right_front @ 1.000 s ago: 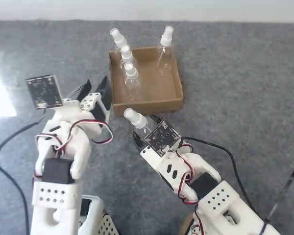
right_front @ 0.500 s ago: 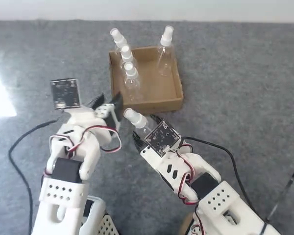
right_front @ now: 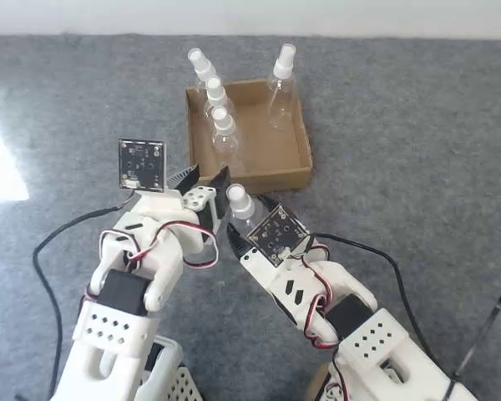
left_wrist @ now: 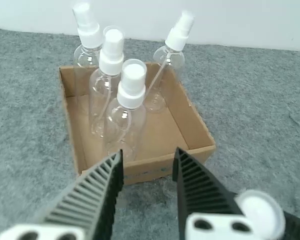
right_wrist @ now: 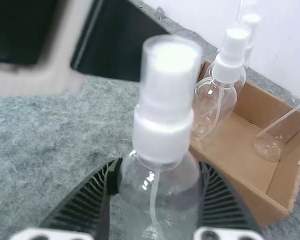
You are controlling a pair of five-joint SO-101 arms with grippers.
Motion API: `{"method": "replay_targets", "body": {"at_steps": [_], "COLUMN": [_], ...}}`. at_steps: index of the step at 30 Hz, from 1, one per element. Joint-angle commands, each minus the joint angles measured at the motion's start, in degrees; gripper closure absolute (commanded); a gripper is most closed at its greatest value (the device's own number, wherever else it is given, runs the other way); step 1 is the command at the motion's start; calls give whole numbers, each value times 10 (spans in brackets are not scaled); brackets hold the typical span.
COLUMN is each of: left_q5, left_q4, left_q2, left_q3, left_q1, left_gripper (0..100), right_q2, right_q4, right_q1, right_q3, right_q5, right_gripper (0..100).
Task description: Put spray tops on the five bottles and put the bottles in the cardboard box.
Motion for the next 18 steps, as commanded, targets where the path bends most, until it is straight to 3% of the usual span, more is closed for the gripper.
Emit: {"method": "replay_targets", "body": {"at_steps": [1,11,18], "left_q5": [-2,-2,-2], "left_q4": [4,31,69], "left_q2": [-14,-30,-199], "left_q3": [-10,-39,-11], "left_q1": [-34,-60,-55], "left_gripper": [845,845,845], "right_q2": [-17,-17,-17], "right_q4": [-7,-7,-7], "right_q1": [3,2,2], "right_q3": [3,3,3], "right_q5": [11,11,11], "right_gripper": [891,891,891]}}
